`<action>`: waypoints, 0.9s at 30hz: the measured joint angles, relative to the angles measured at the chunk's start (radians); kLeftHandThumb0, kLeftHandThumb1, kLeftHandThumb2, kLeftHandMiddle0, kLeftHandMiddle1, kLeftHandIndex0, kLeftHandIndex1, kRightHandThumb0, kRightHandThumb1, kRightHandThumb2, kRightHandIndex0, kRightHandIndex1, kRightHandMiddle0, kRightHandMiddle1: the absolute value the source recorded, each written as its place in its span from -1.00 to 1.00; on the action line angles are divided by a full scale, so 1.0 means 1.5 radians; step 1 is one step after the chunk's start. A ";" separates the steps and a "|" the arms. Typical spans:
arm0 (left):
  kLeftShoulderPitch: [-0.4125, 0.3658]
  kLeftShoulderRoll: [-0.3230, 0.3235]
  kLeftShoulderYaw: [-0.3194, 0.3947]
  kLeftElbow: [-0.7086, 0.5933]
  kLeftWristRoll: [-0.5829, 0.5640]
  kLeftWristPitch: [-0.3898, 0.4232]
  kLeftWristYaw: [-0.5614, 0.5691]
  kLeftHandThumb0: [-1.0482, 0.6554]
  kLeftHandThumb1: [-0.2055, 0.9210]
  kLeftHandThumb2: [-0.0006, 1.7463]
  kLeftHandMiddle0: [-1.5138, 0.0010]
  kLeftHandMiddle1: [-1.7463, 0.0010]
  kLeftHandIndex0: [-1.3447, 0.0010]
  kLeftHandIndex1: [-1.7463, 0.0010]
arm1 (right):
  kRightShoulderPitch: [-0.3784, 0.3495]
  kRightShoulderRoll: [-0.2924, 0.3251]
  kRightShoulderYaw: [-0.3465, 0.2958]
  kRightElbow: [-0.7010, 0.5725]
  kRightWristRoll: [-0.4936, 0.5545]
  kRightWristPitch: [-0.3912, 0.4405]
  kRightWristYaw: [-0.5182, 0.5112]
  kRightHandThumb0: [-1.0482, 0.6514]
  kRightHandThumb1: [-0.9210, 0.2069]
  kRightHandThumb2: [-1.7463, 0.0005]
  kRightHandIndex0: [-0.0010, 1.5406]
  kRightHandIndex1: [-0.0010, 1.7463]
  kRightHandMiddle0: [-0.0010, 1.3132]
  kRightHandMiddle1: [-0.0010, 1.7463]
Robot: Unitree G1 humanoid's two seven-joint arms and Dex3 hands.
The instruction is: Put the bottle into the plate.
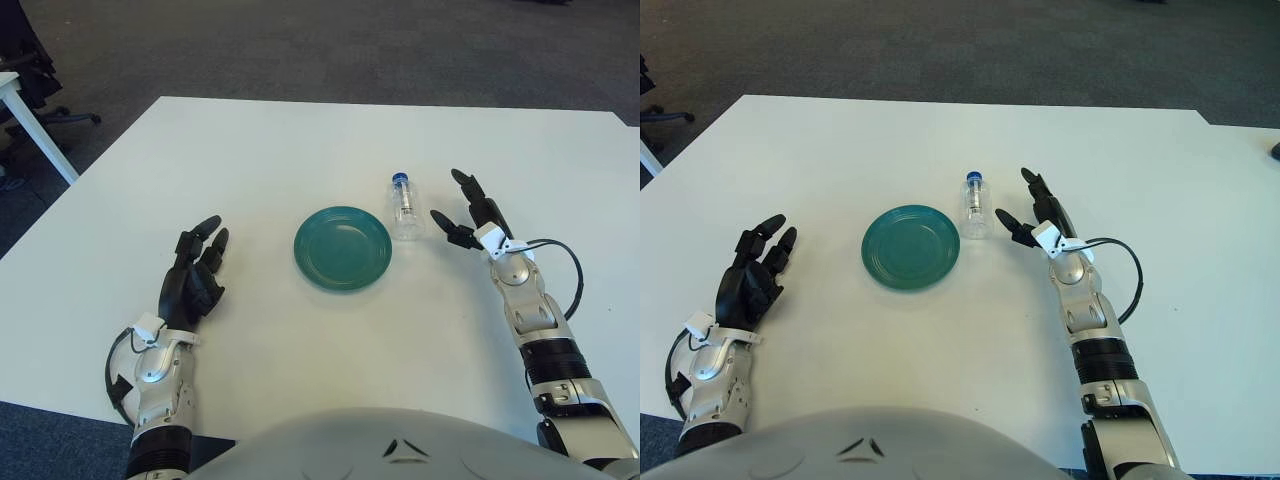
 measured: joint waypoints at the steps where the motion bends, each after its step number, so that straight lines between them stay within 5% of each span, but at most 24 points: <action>1: 0.000 -0.001 0.000 0.000 0.000 0.000 0.001 -0.83 1.00 0.11 0.62 1.00 1.00 0.15 | -0.001 0.000 0.000 0.000 0.000 0.000 -0.001 -1.00 -1.00 0.38 -0.85 -0.99 -1.00 -0.53; 15: -0.001 -0.004 -0.006 -0.001 0.009 -0.001 0.011 -0.83 1.00 0.11 0.62 1.00 1.00 0.15 | -0.004 -0.007 0.003 0.003 -0.005 -0.006 -0.002 -1.00 -1.00 0.39 -0.82 -0.99 -1.00 -0.44; 27: -0.006 -0.008 -0.011 0.001 0.020 -0.003 0.021 -0.83 1.00 0.11 0.62 1.00 1.00 0.15 | -0.029 -0.067 0.025 0.002 -0.074 -0.024 0.001 -1.00 -1.00 0.45 -0.78 -0.98 -1.00 -0.35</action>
